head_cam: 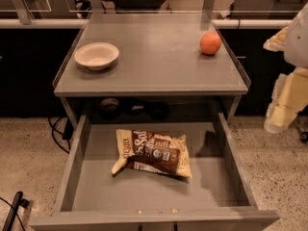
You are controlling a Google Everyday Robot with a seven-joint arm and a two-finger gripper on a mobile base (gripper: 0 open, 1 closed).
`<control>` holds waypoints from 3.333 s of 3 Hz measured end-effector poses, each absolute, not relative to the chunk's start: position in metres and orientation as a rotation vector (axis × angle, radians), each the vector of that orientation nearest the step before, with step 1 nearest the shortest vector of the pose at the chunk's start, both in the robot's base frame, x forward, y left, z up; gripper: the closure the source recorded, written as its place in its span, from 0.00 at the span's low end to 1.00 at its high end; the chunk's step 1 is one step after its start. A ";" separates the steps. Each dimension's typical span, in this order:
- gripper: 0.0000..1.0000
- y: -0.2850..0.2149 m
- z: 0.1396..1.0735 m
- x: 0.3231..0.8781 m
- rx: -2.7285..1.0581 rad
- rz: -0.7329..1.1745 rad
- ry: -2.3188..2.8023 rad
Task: Pick brown chip bag from top drawer and place on counter
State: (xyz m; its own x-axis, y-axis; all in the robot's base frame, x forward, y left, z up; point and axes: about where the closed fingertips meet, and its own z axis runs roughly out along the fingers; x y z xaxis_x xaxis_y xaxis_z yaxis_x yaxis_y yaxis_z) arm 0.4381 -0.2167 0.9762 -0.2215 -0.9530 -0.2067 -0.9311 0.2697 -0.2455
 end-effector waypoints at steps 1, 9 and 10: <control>0.00 -0.217 0.976 0.438 -1.725 -0.098 2.232; 0.00 -0.083 0.820 0.417 -1.552 0.609 2.148; 0.00 -0.102 0.790 0.418 -1.417 0.571 2.201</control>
Offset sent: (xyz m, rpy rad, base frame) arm -0.0048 0.0305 -0.0244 0.3336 0.0531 0.0726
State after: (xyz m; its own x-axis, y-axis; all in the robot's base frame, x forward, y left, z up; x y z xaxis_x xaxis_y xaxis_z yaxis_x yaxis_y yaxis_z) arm 0.4179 -0.1019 0.7903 -0.3652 -0.7280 -0.5802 -0.9183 0.3840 0.0961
